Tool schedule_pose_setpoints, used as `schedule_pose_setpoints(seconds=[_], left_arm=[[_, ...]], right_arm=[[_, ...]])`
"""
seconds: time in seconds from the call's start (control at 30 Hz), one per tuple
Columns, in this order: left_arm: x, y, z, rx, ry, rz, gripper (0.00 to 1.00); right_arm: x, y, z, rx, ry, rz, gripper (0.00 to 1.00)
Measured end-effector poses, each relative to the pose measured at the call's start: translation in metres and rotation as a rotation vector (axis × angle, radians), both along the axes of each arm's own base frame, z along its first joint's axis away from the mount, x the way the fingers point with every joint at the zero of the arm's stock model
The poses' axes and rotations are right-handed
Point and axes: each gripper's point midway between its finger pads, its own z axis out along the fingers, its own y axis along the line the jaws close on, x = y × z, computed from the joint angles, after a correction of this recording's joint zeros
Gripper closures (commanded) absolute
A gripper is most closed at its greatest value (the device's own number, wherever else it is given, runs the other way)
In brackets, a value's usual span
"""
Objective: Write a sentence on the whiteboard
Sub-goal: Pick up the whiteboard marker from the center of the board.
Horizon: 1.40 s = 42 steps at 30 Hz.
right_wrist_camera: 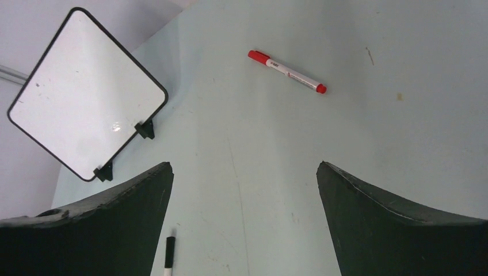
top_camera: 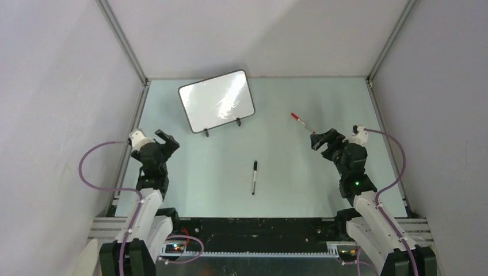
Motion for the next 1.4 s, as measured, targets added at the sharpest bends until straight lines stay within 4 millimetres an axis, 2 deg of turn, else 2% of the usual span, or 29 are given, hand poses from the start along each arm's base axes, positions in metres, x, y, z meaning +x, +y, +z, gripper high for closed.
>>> schedule_pose_setpoints(seconds=[0.13, 0.3, 0.4, 0.5, 0.6, 0.7, 0.8, 0.97, 1.1, 1.17, 1.27, 1.4], left_arm=[[-0.001, -0.018, 0.013, -0.038, -0.130, -0.088, 0.02], [-0.005, -0.042, 0.013, -0.078, -0.154, -0.202, 0.01], [-0.008, -0.061, 0.019, -0.102, -0.174, -0.303, 0.02], [-0.015, -0.076, 0.029, -0.109, -0.216, -0.379, 0.02], [-0.021, -0.085, 0.033, -0.112, -0.252, -0.427, 0.02], [-0.022, -0.091, 0.037, -0.116, -0.264, -0.457, 0.01], [-0.024, -0.094, 0.035, -0.127, -0.258, -0.470, 0.01], [-0.026, -0.097, 0.040, -0.131, -0.275, -0.487, 0.01], [-0.026, -0.098, 0.040, -0.136, -0.275, -0.490, 0.01], [-0.026, -0.098, 0.039, -0.137, -0.274, -0.491, 0.05], [-0.026, -0.100, 0.039, -0.143, -0.272, -0.499, 0.07], [-0.026, -0.103, 0.037, -0.152, -0.266, -0.511, 0.12]], right_arm=[[0.003, -0.003, -0.006, -0.032, 0.015, -0.002, 0.05], [0.011, -0.012, -0.022, -0.068, 0.063, -0.007, 0.04], [0.019, -0.016, -0.023, -0.092, 0.096, 0.007, 0.03], [0.037, -0.014, -0.009, -0.138, 0.102, 0.040, 0.04], [0.066, -0.010, 0.010, -0.207, 0.099, 0.090, 0.06], [0.095, -0.008, 0.014, -0.274, 0.131, 0.128, 0.08], [0.119, -0.005, -0.002, -0.335, 0.205, 0.170, 0.09], [0.145, 0.001, -0.045, -0.417, 0.362, 0.263, 0.16], [0.164, 0.013, -0.070, -0.483, 0.456, 0.343, 0.18], [0.167, 0.021, -0.079, -0.514, 0.485, 0.376, 0.19], [0.163, 0.029, -0.091, -0.547, 0.527, 0.408, 0.22], [0.157, 0.028, -0.107, -0.563, 0.591, 0.423, 0.28]])
